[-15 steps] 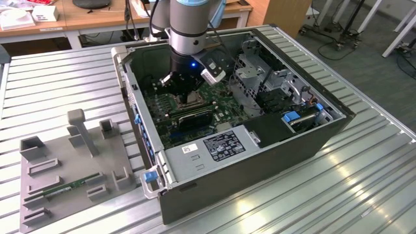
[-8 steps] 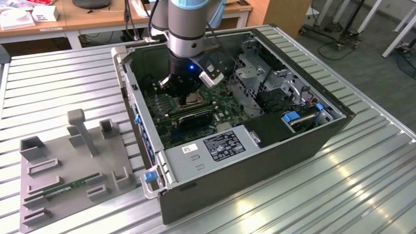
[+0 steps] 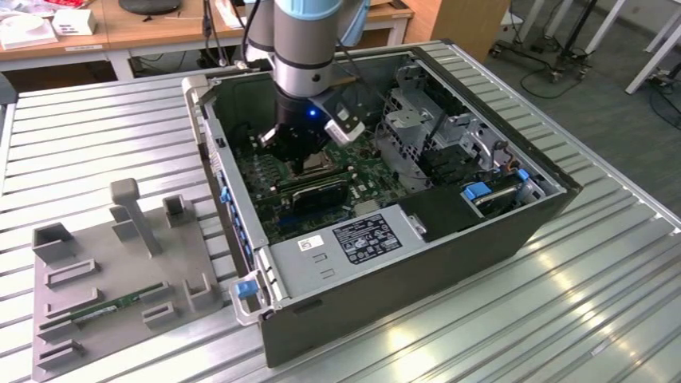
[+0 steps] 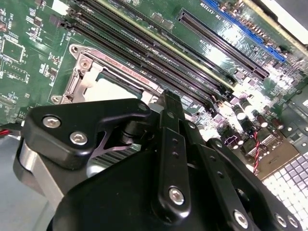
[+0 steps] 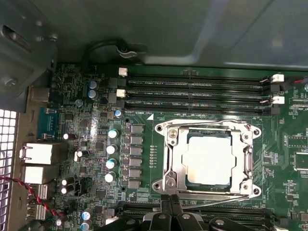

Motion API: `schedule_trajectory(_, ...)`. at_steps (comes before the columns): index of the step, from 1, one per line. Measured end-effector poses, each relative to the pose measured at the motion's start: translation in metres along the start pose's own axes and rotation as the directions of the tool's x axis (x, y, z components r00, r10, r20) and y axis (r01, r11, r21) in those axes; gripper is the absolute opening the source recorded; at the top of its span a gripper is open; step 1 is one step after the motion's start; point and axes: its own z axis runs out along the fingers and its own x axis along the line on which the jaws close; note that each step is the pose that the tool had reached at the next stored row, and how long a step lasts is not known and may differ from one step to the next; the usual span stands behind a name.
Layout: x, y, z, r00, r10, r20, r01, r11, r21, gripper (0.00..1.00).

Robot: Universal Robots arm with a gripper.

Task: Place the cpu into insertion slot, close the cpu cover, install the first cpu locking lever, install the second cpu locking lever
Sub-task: 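Install the second cpu locking lever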

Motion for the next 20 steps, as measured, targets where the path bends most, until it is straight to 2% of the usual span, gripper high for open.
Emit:
schedule_trajectory(7,0.0024,-0.0001,0.0035,1.0,0.0,0.0,0.0,1.0,-0.0002,0.11)
schedule_trajectory(20,0.0025,0.0019,0.0115,1.0,0.0,0.0,0.0,1.0,-0.0003,0.11)
